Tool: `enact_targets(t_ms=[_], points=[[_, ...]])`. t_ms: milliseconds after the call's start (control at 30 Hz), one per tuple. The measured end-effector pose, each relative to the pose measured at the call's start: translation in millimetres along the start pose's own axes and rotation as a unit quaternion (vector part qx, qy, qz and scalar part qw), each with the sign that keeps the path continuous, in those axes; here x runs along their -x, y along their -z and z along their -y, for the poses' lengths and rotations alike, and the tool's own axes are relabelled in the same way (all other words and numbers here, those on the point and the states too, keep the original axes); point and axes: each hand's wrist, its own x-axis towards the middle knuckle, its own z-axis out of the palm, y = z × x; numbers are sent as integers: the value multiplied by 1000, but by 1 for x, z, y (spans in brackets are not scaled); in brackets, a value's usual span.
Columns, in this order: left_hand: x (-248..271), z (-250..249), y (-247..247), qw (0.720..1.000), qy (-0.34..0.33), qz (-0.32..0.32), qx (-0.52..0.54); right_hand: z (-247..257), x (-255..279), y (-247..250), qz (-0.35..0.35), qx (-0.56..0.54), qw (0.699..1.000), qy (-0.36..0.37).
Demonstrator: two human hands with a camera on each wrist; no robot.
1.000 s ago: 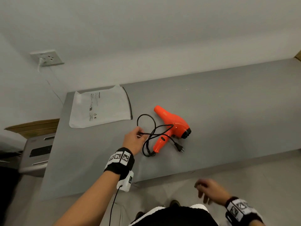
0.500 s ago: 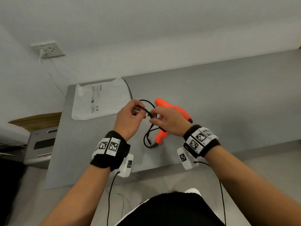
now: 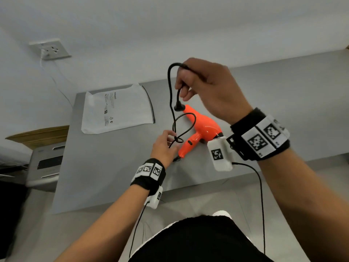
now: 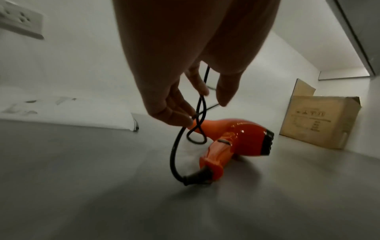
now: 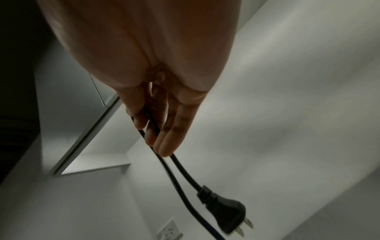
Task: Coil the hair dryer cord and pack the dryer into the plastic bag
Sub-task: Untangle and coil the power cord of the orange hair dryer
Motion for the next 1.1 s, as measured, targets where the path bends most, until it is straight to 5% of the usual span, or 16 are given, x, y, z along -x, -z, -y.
enact_targets(t_ms=[100, 267, 433, 600, 733, 933, 1100], points=[[-8, 1, -7, 999, 7, -40, 15, 6, 0, 13, -30, -44, 999, 6], [-22, 13, 4, 998, 4, -9, -56, -6, 2, 40, -106, -70, 992, -26], [-21, 39, 30, 997, 53, 8, -49, -51, 11, 87, -248, -160, 949, -114], [-16, 54, 44, 992, 120, -10, 36, -119, 18, 109, -345, -128, 912, -182], [-11, 45, 54, 967, 189, -28, 167, -161, 29, 109, -387, -130, 881, -238], [-5, 57, 71, 945, 234, -35, 224, -188, 45, 123, -452, -168, 834, -268], [3, 49, 71, 960, 179, -71, 205, -161, 46, 96, -372, -214, 869, -248]])
